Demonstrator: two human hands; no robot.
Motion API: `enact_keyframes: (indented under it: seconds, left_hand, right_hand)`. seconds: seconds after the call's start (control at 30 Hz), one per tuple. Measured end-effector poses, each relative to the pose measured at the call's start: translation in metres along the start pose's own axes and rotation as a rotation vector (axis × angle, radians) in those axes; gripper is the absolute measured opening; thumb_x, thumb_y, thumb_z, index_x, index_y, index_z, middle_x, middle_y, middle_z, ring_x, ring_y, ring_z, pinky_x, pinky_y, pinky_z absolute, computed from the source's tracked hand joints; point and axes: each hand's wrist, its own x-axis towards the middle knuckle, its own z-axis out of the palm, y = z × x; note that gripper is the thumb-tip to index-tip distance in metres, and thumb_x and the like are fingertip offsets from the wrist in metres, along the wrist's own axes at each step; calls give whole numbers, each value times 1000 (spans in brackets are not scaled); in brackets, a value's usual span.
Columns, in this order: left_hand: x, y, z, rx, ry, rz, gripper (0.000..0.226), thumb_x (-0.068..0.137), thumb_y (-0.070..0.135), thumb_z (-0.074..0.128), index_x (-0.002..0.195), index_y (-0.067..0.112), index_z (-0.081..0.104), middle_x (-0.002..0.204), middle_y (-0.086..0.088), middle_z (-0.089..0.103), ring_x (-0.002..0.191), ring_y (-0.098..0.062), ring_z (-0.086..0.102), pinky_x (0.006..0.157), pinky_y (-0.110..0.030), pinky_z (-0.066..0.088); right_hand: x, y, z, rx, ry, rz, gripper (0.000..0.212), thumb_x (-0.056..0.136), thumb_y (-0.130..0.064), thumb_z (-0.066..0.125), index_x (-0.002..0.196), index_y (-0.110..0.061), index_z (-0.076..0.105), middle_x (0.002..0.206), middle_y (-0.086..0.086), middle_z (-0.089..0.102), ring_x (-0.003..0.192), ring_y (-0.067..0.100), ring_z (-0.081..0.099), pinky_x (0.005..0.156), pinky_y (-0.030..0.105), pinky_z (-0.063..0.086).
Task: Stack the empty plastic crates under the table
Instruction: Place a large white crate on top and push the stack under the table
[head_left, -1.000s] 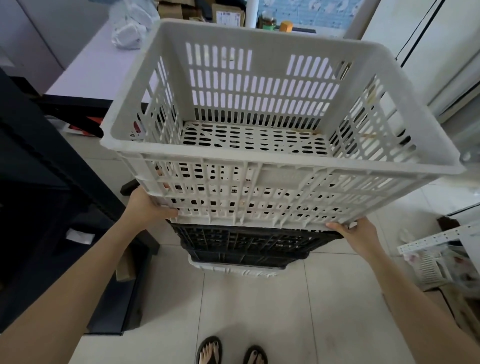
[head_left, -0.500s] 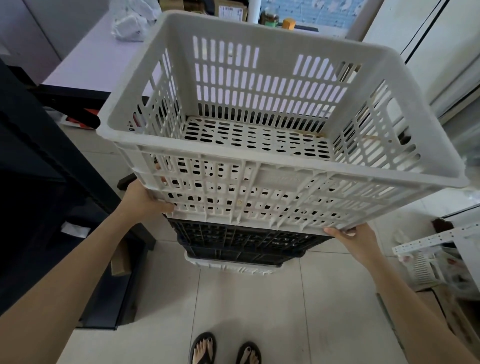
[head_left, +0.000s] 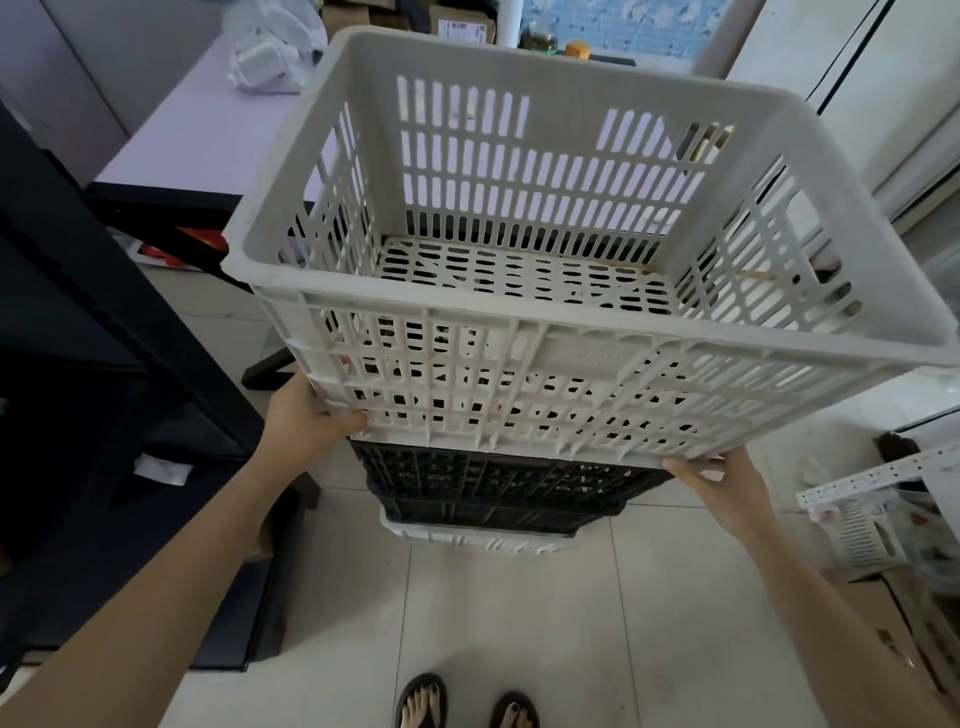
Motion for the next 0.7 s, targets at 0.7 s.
enact_keyframes:
  seconds: [0.7]
  left_hand:
    - [6, -102, 114, -103, 34, -229, 105, 49, 25, 94, 138, 13, 40, 134, -6, 59, 123, -29, 56, 100, -45, 49]
  right_hand:
    - [23, 85, 104, -41, 79, 169, 74, 62, -21, 87, 121, -7, 45, 118, 15, 67, 115, 33, 60, 92, 42, 46]
